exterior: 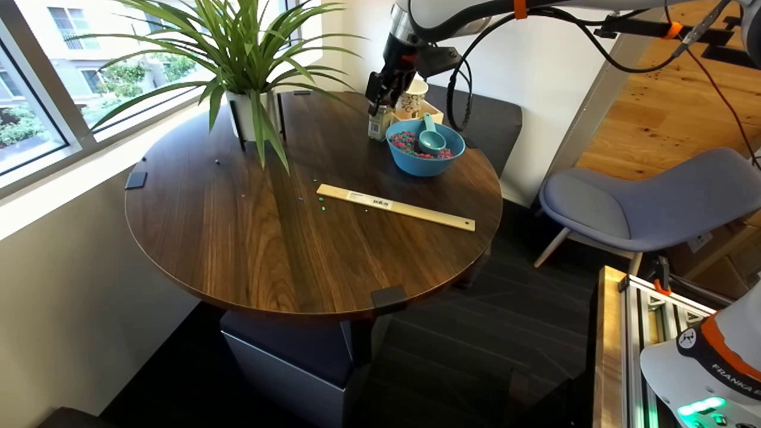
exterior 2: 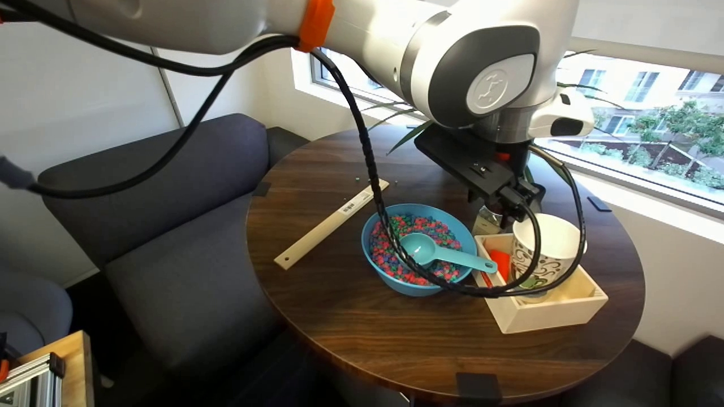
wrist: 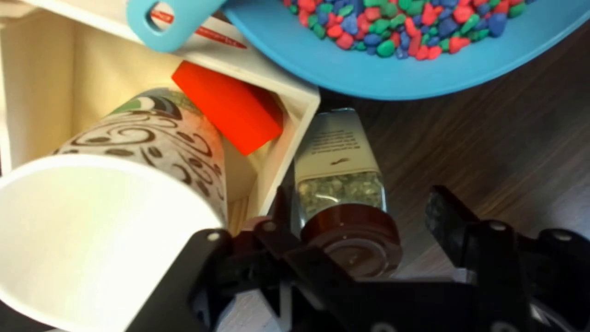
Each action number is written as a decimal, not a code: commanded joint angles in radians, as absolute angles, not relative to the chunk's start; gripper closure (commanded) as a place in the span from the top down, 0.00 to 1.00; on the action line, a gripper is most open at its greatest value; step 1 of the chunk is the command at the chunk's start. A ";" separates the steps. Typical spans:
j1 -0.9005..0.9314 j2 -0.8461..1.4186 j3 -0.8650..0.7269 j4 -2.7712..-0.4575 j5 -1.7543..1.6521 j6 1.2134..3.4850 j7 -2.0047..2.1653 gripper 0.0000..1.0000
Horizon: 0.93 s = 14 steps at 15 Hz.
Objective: Move the glass jar to the left.
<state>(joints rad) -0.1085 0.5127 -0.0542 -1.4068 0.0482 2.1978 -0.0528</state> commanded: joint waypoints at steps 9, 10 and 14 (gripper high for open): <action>-0.085 0.506 -0.073 -1.386 -0.027 2.190 -0.017 0.25; -0.081 0.485 -0.071 -1.398 -0.033 2.193 -0.019 0.25; -0.062 0.399 -0.053 -1.451 -0.033 2.209 -0.033 0.25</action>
<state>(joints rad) -0.0854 0.4819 -0.0571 -1.3881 -0.0101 2.1954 -0.0411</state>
